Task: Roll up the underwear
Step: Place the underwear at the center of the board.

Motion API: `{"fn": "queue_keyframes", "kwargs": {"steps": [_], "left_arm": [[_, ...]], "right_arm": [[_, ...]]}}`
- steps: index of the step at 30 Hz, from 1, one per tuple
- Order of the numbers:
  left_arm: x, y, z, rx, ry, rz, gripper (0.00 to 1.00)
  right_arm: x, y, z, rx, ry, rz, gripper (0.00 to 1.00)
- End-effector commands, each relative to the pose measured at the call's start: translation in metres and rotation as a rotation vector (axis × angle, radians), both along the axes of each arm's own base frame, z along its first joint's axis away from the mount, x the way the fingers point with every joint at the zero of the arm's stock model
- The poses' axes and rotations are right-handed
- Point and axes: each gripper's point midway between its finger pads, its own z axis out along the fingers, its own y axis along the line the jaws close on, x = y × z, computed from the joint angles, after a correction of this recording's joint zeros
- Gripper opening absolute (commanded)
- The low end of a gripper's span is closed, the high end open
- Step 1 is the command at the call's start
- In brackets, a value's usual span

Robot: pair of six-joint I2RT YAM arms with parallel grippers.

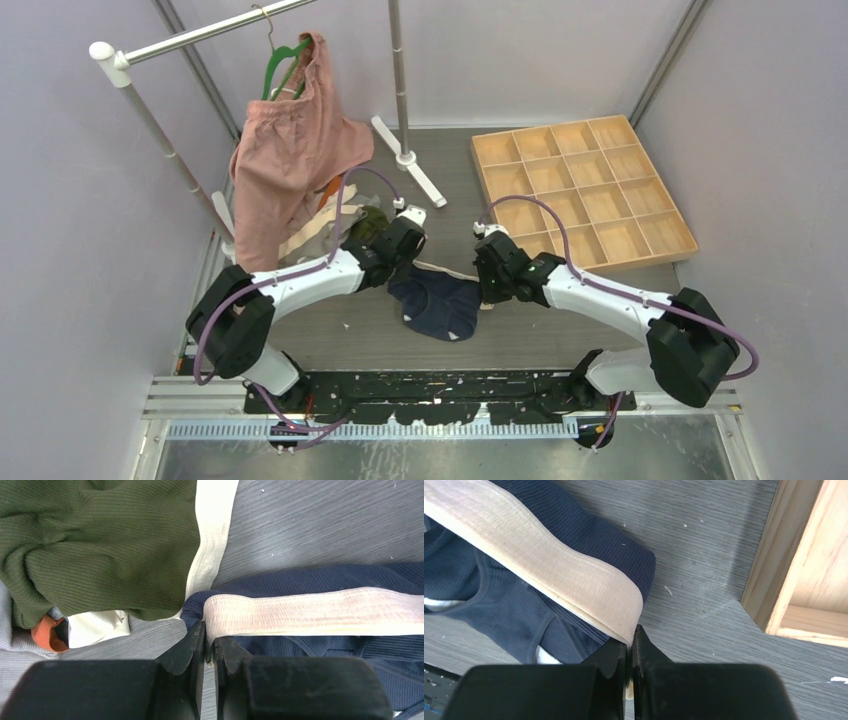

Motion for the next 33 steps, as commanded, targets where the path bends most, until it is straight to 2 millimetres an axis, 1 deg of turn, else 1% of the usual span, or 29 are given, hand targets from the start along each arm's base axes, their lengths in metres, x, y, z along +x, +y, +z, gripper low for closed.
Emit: {"fn": "queue_keyframes", "kwargs": {"steps": [1, 4, 7, 9, 12, 14, 15, 16, 17, 18, 19, 20, 22, 24, 27, 29, 31, 33], "left_arm": [[0.016, 0.002, 0.001, 0.002, -0.050, 0.030, 0.15], [0.020, 0.004, -0.002, 0.006, -0.045, 0.047, 0.22], [0.022, 0.005, -0.001, -0.003, -0.050, 0.054, 0.31], [0.023, 0.007, 0.004, -0.010, -0.061, 0.062, 0.38], [0.025, 0.011, 0.019, -0.037, -0.086, 0.076, 0.46], [0.026, 0.015, 0.036, -0.068, -0.114, 0.092, 0.51], [0.026, 0.019, 0.043, -0.078, -0.128, 0.104, 0.54], [0.025, 0.022, 0.051, -0.093, -0.141, 0.113, 0.56], [0.025, 0.026, 0.058, -0.107, -0.155, 0.124, 0.57], [0.023, 0.030, 0.063, -0.121, -0.164, 0.138, 0.59], [0.021, 0.033, 0.069, -0.136, -0.175, 0.146, 0.61], [0.018, 0.037, 0.071, -0.147, -0.178, 0.153, 0.65], [0.012, 0.041, 0.075, -0.170, -0.183, 0.156, 0.68], [0.005, 0.042, 0.074, -0.196, -0.176, 0.150, 0.70], [-0.003, 0.041, 0.066, -0.233, -0.163, 0.142, 0.71], [-0.007, 0.041, 0.058, -0.240, -0.148, 0.142, 0.71], [-0.008, 0.038, 0.052, -0.248, -0.132, 0.131, 0.70], [-0.008, 0.034, 0.047, -0.256, -0.118, 0.120, 0.68]], "right_arm": [[0.012, -0.002, -0.006, -0.010, -0.018, -0.037, 0.09], [0.015, -0.002, -0.010, -0.013, -0.014, -0.045, 0.13], [0.016, -0.002, -0.011, -0.008, -0.007, -0.053, 0.24], [0.016, -0.004, -0.009, -0.003, -0.010, -0.061, 0.29], [0.016, -0.007, 0.000, 0.004, -0.031, -0.079, 0.35], [0.018, -0.011, 0.009, 0.010, -0.056, -0.095, 0.38], [0.018, -0.013, 0.016, 0.016, -0.072, -0.102, 0.42], [0.019, -0.015, 0.023, 0.025, -0.093, -0.109, 0.47], [0.019, -0.017, 0.027, 0.024, -0.104, -0.118, 0.53], [0.020, -0.020, 0.035, 0.029, -0.124, -0.127, 0.58], [0.020, -0.023, 0.038, 0.023, -0.131, -0.133, 0.61], [0.020, -0.025, 0.046, 0.030, -0.150, -0.141, 0.62], [0.021, -0.030, 0.056, 0.032, -0.173, -0.156, 0.63], [0.019, -0.029, 0.066, 0.059, -0.191, -0.157, 0.64], [0.016, -0.025, 0.077, 0.114, -0.211, -0.143, 0.64], [0.012, -0.015, 0.083, 0.165, -0.206, -0.087, 0.63], [0.002, 0.006, 0.088, 0.248, -0.183, 0.025, 0.61], [-0.011, 0.027, 0.088, 0.325, -0.125, 0.131, 0.58]]}}
